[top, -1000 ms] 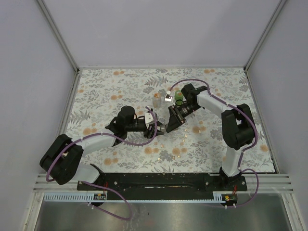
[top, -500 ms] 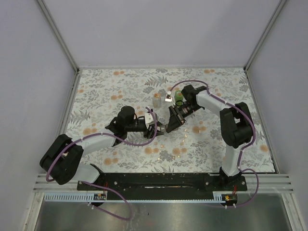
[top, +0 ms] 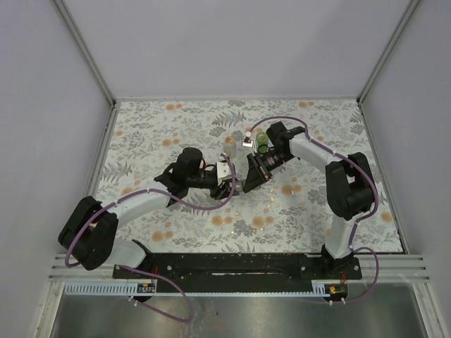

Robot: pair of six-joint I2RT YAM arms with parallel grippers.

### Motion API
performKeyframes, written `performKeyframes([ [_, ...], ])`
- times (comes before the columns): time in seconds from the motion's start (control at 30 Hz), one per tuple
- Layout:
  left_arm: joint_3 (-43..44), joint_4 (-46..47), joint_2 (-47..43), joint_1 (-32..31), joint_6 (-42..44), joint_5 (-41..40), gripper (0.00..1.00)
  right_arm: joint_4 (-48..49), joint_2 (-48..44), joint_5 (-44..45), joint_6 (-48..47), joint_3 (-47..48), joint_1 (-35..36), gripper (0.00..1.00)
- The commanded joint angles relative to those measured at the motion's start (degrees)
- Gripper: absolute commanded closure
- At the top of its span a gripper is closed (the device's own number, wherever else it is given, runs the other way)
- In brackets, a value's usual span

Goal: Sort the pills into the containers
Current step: Close the pill container.

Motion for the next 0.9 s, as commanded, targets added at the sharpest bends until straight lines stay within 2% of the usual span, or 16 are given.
performKeyframes([
  [0.0, 2.5, -3.7, -1.4, -0.6, 2.1, 5.1, 1.00, 4.6, -2.6, 4.1, 0.2, -0.4, -0.5, 0.71],
  [0.03, 2.5, -3.6, -1.4, -0.6, 2.3, 5.7, 1.00, 4.7, -2.7, 3.5, 0.2, -0.4, -0.5, 0.61],
  [0.23, 1.7, -4.4, -2.2, -0.5, 4.9, 10.5, 1.00, 2.2, -1.9, 0.8, -1.9, 0.3, -0.5, 0.39],
  [0.3, 2.0, -5.5, -2.2, -0.6, 5.6, 11.9, 1.00, 1.4, -1.4, 0.2, -2.6, 0.7, -0.5, 0.34],
  [0.53, 4.6, -12.5, -1.4, -0.6, 10.8, 16.0, 1.00, -3.6, 0.1, -1.6, -6.3, 2.4, -0.3, 0.33],
  [0.67, 7.2, -17.2, 0.4, -0.5, 14.0, 15.2, 1.00, -8.4, 1.4, -1.9, -10.7, 3.8, 0.9, 0.32],
  [0.87, 9.0, -20.0, 0.9, -0.5, 17.3, 13.5, 1.00, -8.7, 1.7, -2.3, -10.9, 3.9, 1.8, 0.31],
])
